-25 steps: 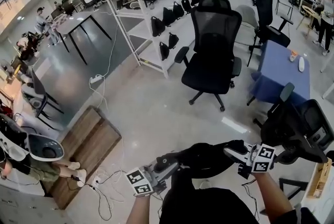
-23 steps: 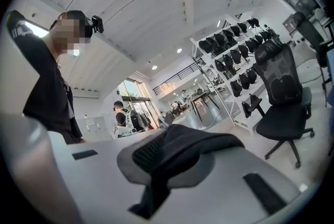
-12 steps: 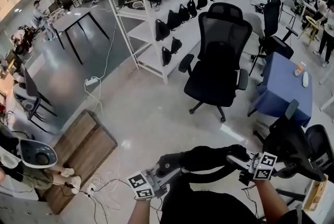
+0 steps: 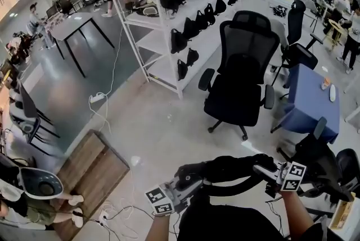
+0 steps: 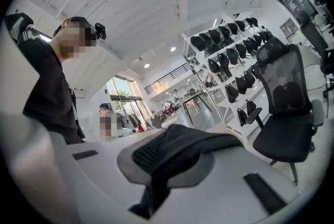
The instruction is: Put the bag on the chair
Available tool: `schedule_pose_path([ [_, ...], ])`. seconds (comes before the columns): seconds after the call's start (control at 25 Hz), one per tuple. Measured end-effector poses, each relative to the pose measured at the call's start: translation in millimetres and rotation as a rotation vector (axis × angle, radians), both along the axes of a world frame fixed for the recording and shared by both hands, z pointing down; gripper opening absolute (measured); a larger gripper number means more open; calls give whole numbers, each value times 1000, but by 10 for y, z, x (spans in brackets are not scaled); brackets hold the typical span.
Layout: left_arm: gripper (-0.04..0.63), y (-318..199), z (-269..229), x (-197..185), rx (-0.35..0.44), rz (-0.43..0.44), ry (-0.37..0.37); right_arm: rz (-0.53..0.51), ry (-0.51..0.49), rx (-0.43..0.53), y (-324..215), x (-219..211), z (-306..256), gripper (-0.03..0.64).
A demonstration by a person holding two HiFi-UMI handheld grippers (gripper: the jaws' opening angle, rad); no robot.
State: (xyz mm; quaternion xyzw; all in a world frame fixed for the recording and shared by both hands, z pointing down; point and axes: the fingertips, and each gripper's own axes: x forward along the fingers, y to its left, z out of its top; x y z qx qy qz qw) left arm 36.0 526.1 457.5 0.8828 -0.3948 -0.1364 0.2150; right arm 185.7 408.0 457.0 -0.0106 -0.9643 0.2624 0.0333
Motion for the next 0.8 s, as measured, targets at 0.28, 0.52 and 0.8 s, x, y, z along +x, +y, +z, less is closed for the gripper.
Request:
schedule_pose_path([
  [0.28,21,-422,-114,-539,27,49,3,52,8,26,-405,-522,-137,17],
  [0.52,21,-676,-90,-963,52,101,3,103,12,38,-607,-884,-138,17],
  [0.8,21,-934,-111,-1213,70,151,-5,171,3,39,-754,-1031,-144,17],
])
